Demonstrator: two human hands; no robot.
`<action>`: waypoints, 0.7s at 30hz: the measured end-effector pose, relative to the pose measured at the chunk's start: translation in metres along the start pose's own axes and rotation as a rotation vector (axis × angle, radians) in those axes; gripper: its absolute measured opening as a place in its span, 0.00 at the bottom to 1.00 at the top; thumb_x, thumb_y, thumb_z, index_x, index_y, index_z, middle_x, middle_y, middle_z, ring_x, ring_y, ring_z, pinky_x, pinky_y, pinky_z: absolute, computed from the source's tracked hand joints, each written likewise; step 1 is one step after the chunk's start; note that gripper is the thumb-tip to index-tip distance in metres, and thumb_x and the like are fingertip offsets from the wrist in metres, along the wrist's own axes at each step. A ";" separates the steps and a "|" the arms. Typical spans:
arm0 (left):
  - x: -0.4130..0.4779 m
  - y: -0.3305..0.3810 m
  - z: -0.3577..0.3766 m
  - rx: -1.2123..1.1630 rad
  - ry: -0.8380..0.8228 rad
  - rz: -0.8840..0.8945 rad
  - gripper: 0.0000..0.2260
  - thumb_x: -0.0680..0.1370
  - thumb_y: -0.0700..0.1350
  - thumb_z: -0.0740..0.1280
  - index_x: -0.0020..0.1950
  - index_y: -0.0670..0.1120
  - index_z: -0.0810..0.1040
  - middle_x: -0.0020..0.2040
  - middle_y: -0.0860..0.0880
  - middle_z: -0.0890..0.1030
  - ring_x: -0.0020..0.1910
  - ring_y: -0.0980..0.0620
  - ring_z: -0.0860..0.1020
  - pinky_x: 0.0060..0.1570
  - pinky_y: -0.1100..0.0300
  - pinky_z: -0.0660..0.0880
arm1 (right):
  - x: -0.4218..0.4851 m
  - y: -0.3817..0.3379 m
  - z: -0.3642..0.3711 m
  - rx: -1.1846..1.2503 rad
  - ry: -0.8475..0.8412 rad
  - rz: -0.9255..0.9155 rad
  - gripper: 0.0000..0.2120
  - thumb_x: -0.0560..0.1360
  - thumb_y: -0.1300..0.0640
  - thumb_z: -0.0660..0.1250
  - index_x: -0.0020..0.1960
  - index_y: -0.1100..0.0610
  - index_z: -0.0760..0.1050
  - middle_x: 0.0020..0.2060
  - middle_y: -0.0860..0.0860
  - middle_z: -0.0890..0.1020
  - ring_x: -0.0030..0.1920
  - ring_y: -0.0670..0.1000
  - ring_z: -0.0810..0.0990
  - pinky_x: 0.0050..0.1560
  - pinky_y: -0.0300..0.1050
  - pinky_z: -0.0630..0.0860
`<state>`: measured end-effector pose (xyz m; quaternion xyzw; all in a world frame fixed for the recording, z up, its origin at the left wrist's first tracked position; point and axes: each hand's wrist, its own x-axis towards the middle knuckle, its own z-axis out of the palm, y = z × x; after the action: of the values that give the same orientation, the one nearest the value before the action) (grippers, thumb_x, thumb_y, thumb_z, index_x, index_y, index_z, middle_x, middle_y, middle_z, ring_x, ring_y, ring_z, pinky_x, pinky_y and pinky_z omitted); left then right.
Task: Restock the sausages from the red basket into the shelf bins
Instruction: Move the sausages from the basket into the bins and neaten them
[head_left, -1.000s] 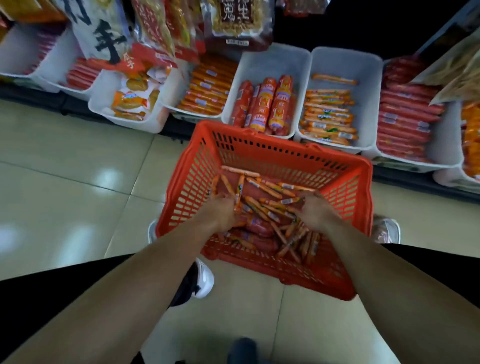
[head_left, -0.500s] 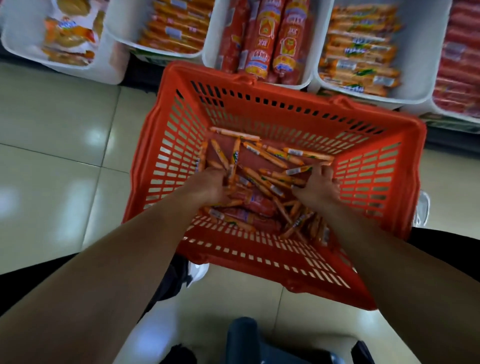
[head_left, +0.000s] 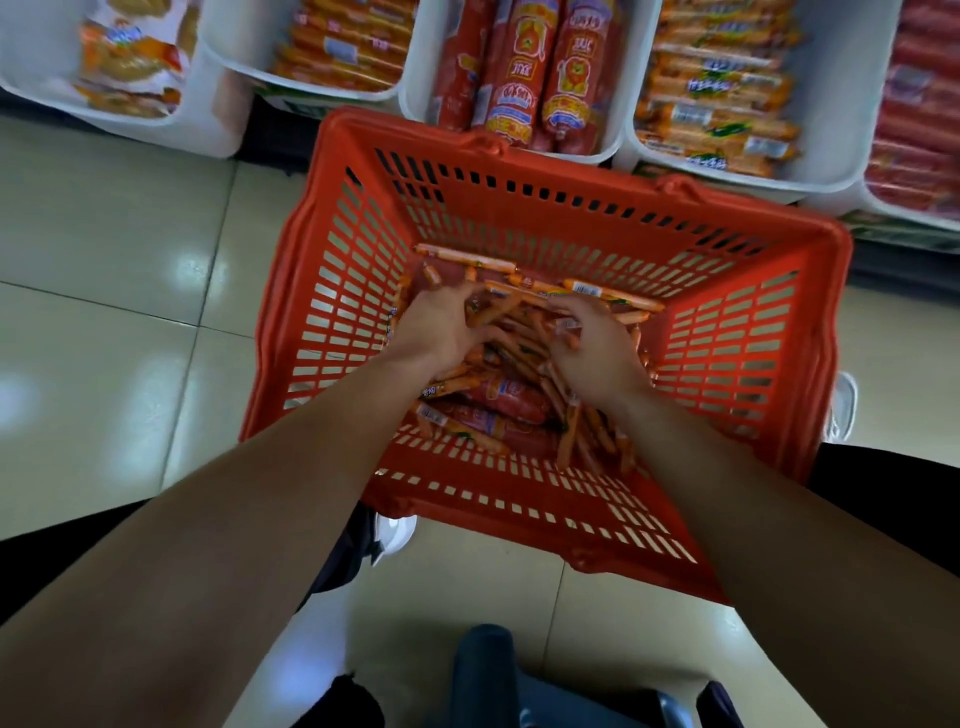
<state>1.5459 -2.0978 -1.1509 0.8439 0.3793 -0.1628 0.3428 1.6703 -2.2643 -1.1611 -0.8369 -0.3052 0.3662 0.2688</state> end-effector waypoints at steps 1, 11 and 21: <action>0.000 -0.006 0.002 0.062 -0.002 -0.003 0.25 0.75 0.55 0.72 0.71 0.50 0.73 0.62 0.44 0.78 0.61 0.42 0.77 0.58 0.50 0.76 | -0.001 0.007 -0.001 -0.072 0.020 0.046 0.27 0.78 0.53 0.67 0.75 0.50 0.66 0.74 0.52 0.68 0.70 0.58 0.71 0.68 0.56 0.70; -0.004 -0.034 0.017 0.192 -0.145 -0.089 0.40 0.74 0.55 0.73 0.80 0.50 0.55 0.73 0.45 0.67 0.70 0.40 0.67 0.66 0.45 0.69 | -0.024 0.062 0.024 -0.479 -0.157 0.425 0.63 0.63 0.35 0.78 0.80 0.52 0.38 0.77 0.61 0.49 0.77 0.68 0.51 0.73 0.65 0.61; 0.010 -0.038 0.020 0.099 -0.158 -0.129 0.41 0.74 0.55 0.73 0.81 0.50 0.53 0.74 0.45 0.66 0.70 0.40 0.69 0.65 0.47 0.69 | -0.011 0.055 0.018 -0.397 -0.181 0.316 0.42 0.64 0.48 0.81 0.69 0.55 0.63 0.67 0.58 0.69 0.65 0.63 0.74 0.59 0.58 0.76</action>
<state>1.5235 -2.0887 -1.1883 0.8181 0.3962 -0.2692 0.3182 1.6678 -2.3046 -1.2036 -0.8744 -0.2596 0.4098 0.0104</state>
